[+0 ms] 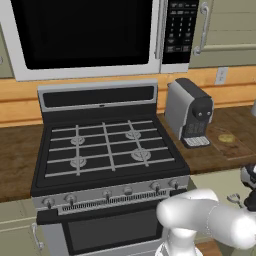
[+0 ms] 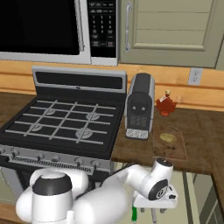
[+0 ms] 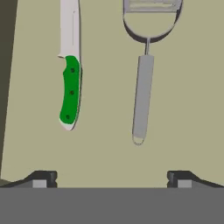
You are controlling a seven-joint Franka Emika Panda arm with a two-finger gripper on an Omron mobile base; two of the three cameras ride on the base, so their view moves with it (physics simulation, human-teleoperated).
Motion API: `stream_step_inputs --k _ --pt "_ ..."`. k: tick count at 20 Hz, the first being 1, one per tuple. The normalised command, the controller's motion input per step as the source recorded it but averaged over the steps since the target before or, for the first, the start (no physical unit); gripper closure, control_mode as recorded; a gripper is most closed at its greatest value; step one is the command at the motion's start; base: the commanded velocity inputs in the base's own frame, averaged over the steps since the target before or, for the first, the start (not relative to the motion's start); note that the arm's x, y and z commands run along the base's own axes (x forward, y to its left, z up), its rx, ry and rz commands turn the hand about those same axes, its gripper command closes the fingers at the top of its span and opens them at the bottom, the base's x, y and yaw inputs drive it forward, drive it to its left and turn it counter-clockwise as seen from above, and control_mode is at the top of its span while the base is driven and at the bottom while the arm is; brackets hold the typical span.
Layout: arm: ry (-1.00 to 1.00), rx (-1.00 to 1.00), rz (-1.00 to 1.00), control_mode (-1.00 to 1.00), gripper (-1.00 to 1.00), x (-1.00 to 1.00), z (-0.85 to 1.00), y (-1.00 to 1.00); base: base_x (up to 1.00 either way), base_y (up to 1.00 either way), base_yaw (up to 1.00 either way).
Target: Place the appropriate cutting tool for cutting the potato skin on the cutting board.
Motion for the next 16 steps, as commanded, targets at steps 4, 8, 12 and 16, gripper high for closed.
stream_step_inputs --k 4,8,12,16 --pt "-0.01 0.0 0.0 -1.0 -1.0 0.11 -0.47 -0.07 0.0 0.0 0.0" --pt "-0.01 0.0 0.0 -1.0 -1.0 0.13 -0.39 -0.1 0.0 0.0 0.0" --pt "-0.02 0.0 0.0 -1.0 -1.0 0.14 -0.34 -0.1 0.0 0.0 0.0" --pt "-0.02 0.0 0.0 -1.0 -1.0 0.18 -0.32 0.0 0.0 0.0 0.0"
